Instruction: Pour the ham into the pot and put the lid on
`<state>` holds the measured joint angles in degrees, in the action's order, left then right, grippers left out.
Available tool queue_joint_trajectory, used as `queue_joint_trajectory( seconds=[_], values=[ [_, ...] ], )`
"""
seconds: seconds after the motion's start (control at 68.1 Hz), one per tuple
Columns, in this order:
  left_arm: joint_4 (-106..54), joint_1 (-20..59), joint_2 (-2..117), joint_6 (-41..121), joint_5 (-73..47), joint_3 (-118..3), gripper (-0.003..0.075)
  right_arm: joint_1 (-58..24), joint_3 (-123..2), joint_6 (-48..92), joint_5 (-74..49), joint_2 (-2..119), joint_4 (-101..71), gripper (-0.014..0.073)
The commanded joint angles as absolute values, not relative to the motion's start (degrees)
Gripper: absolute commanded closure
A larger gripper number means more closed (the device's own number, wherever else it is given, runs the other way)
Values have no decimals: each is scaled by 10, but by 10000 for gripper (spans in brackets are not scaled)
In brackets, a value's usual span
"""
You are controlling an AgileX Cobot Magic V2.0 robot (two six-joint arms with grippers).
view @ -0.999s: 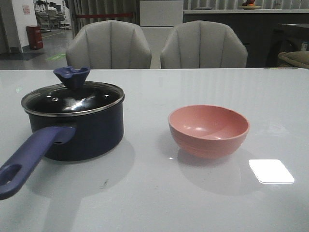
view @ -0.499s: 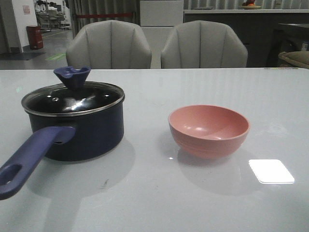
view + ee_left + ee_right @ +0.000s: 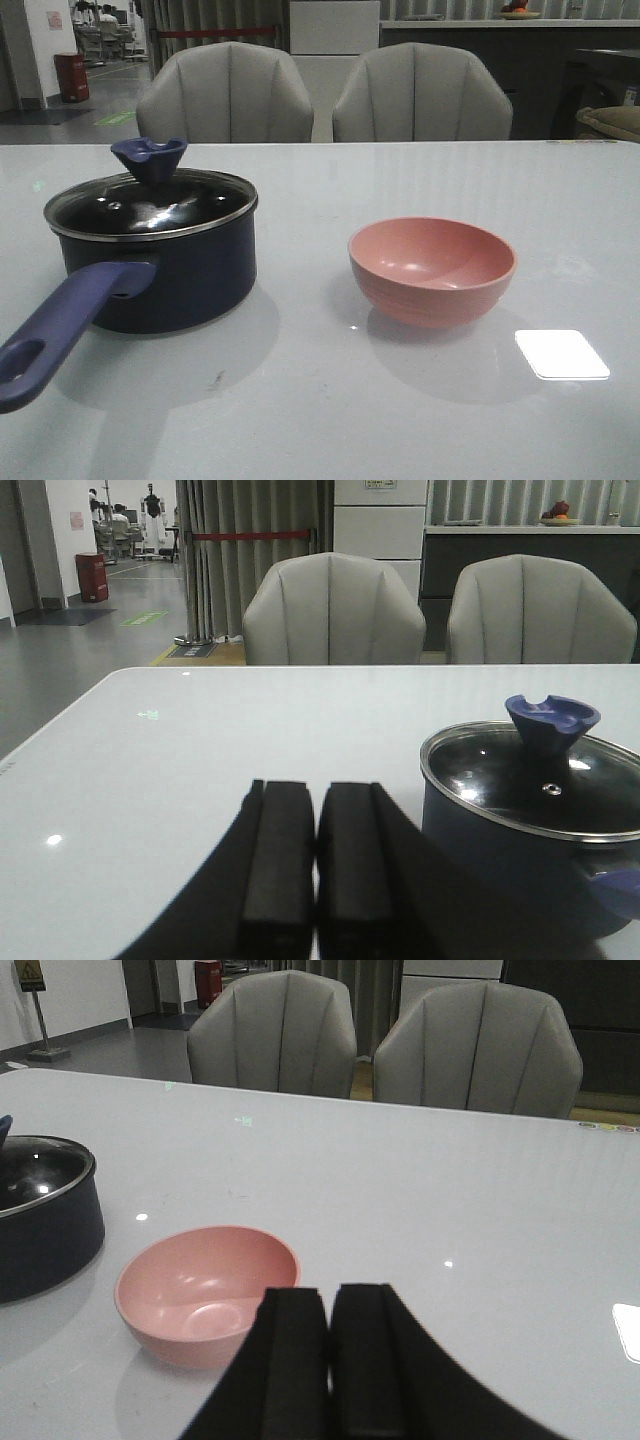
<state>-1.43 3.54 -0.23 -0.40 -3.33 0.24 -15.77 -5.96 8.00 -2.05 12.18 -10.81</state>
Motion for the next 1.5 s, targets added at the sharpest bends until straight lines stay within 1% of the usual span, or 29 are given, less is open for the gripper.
queue_joint_trajectory(
  seconds=[0.0, 0.118, 0.25, 0.411, 0.558, 0.793, 1.484],
  values=[
    [-14, 34, -14, -10, 13, 15, 589, -138, -66, 84, 25, 107, -77, 435],
    [-14, 34, -14, -10, 13, 15, 589, -100, -49, 72, 0, 52, -52, 435],
    [-14, 34, -14, -10, 13, 15, 589, -72, -29, 52, -58, -21, -29, 435],
    [-14, 34, -13, -10, 12, 15, 589, -72, -12, 49, -64, -14, -25, 435],
    [-14, 34, -13, -10, 12, 15, 589, -73, 14, 25, -23, -18, -24, 435],
    [-14, 34, -13, -10, 12, 15, 589, -89, 12, -21, -20, -18, 18, 435],
    [-14, 34, -13, -10, 12, 15, 589, -91, 12, -23, -8, -18, 17, 435]
  ],
)
